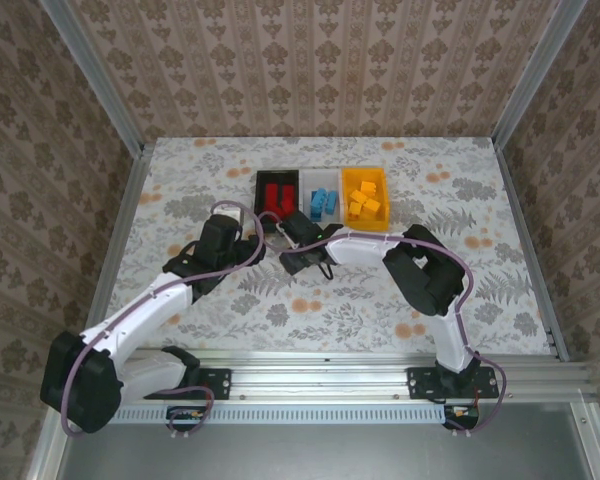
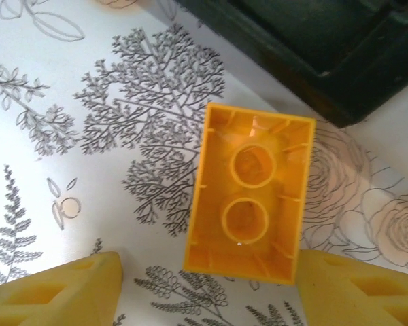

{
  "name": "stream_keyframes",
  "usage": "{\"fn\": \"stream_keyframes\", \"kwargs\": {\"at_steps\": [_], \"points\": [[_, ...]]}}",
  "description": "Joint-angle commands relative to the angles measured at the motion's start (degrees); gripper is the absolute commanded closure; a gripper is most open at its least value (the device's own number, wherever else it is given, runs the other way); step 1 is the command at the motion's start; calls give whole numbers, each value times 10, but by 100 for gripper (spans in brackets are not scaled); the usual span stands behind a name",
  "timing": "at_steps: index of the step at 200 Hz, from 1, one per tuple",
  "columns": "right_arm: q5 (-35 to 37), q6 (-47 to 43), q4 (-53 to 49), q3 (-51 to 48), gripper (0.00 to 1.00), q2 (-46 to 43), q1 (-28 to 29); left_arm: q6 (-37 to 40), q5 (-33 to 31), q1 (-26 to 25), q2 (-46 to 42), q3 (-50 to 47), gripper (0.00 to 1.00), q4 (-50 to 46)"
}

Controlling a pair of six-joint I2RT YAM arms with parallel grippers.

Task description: Sort the legos into containers by color

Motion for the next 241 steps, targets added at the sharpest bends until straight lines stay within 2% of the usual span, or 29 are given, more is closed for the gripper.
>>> {"fn": "stream_keyframes", "kwargs": {"at_steps": [1, 44, 76, 106, 121, 157, 241], "points": [[12, 6, -13, 28, 29, 19, -8, 1, 5, 5, 3, -8, 24, 12], [16, 7, -21, 61, 31, 48, -8, 3, -3, 5, -9, -17, 24, 7], [34, 16, -24, 62, 41, 49, -7, 5, -5, 6, -16, -18, 24, 2], [51, 10, -16, 39, 45, 27, 1, 5, -4, 7, -16, -17, 24, 3], [55, 11, -5, 22, 51, 12, 1, 3, -2, 7, -14, -16, 24, 4], [58, 19, 24, -8, 56, -16, 2, 0, 1, 7, -14, -14, 24, 7], [51, 30, 49, -65, 59, -96, 16, -4, 9, 7, -7, -15, 24, 12]]}}
